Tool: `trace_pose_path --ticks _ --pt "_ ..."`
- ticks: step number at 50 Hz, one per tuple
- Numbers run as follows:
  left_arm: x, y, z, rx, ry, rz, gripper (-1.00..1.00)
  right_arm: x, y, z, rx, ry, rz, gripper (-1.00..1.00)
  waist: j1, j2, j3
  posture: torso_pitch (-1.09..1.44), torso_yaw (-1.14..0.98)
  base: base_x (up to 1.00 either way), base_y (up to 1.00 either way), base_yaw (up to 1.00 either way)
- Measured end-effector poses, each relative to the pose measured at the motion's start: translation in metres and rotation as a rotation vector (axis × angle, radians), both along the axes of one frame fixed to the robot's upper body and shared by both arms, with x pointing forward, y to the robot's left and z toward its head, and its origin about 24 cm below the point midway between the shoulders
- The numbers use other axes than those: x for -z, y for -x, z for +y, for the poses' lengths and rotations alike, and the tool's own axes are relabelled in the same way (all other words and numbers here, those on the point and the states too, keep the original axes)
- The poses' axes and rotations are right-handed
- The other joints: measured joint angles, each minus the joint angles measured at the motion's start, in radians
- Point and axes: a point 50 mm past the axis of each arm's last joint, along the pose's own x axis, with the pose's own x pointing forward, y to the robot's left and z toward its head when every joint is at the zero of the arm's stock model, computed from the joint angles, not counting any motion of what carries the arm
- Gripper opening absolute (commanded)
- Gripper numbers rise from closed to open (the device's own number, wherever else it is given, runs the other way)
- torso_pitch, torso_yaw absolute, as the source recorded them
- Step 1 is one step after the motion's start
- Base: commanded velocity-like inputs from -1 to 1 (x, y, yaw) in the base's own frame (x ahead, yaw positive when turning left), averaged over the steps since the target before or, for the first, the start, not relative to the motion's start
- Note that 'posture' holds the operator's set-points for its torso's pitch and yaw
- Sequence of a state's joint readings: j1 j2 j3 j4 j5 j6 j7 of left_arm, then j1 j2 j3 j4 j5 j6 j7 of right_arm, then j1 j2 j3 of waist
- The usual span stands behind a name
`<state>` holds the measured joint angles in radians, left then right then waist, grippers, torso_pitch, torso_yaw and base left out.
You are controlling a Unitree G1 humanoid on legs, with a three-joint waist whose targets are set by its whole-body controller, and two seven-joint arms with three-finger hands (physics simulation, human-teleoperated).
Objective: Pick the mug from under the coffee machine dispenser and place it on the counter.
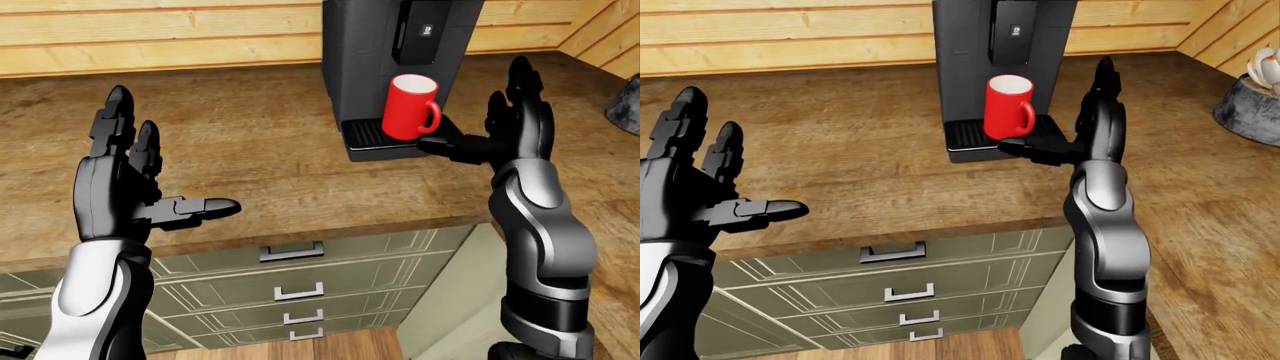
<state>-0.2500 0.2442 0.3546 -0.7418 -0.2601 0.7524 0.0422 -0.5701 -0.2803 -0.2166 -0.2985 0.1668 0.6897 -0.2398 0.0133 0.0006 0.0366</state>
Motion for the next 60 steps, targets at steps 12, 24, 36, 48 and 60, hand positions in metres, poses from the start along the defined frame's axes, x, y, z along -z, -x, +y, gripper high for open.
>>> trace_pose_path --ticks 12,24,36,48,60 --pt "0.000 0.000 0.001 -0.001 0.002 0.000 1.00 0.001 -0.010 0.011 0.012 -0.009 0.019 1.00 -0.004 0.007 -0.003 0.00 0.00 0.00 0.00 0.00" --pt "0.000 0.000 0.001 0.001 0.005 0.001 1.00 -0.001 -0.019 0.029 -0.021 -0.035 0.026 1.00 -0.004 0.010 -0.005 0.00 0.00 0.00 0.00 0.00" --pt "0.001 0.000 0.000 0.003 0.007 0.002 1.00 0.005 -0.033 0.036 -0.011 -0.049 0.044 1.00 -0.005 0.010 -0.006 0.00 0.00 0.00 0.00 0.00" --pt "0.001 0.001 0.001 0.000 0.008 0.002 1.00 0.004 -0.039 0.043 0.000 -0.058 0.042 1.00 -0.005 0.011 -0.005 0.00 0.00 0.00 0.00 0.00" --pt "-0.001 0.002 0.001 0.003 0.008 -0.002 1.00 0.012 -0.055 0.048 0.009 -0.061 0.063 1.00 -0.005 0.012 -0.002 0.00 0.00 0.00 0.00 0.00"
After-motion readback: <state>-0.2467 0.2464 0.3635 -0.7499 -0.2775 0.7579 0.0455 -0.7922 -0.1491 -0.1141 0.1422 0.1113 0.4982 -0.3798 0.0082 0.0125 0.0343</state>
